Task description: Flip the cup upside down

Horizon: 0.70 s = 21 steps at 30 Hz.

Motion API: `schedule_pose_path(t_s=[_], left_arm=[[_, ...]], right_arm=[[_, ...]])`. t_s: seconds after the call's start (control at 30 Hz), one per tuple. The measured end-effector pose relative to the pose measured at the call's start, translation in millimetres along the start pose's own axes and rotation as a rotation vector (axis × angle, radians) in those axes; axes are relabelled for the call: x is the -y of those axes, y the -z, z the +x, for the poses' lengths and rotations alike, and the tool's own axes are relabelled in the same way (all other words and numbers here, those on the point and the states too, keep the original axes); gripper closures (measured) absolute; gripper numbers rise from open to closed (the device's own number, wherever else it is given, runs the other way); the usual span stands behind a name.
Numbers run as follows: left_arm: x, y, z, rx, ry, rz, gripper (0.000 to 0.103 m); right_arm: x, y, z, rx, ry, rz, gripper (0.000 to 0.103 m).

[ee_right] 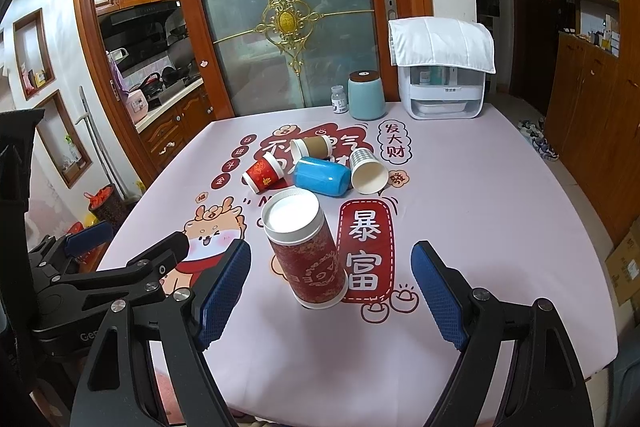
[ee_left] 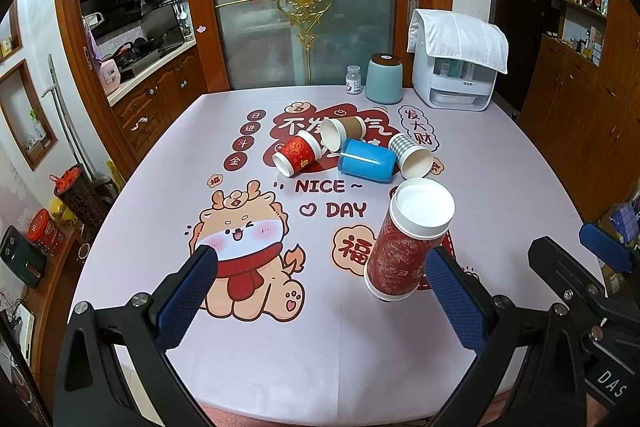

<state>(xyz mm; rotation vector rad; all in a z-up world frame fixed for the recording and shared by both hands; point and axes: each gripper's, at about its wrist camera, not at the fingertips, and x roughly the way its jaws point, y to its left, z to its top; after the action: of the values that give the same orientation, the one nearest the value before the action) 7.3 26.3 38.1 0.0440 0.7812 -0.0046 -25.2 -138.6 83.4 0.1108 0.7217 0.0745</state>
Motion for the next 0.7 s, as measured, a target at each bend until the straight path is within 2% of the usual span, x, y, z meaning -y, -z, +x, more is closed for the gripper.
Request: schedule_pose_path(t_s=[0.7], left_arm=[[-0.8,0.4,0.4,-0.003,0.000,-0.003,0.001]], right_arm=[[-2.0,1.1,2.6,0.001,-0.004,0.006,0.019]])
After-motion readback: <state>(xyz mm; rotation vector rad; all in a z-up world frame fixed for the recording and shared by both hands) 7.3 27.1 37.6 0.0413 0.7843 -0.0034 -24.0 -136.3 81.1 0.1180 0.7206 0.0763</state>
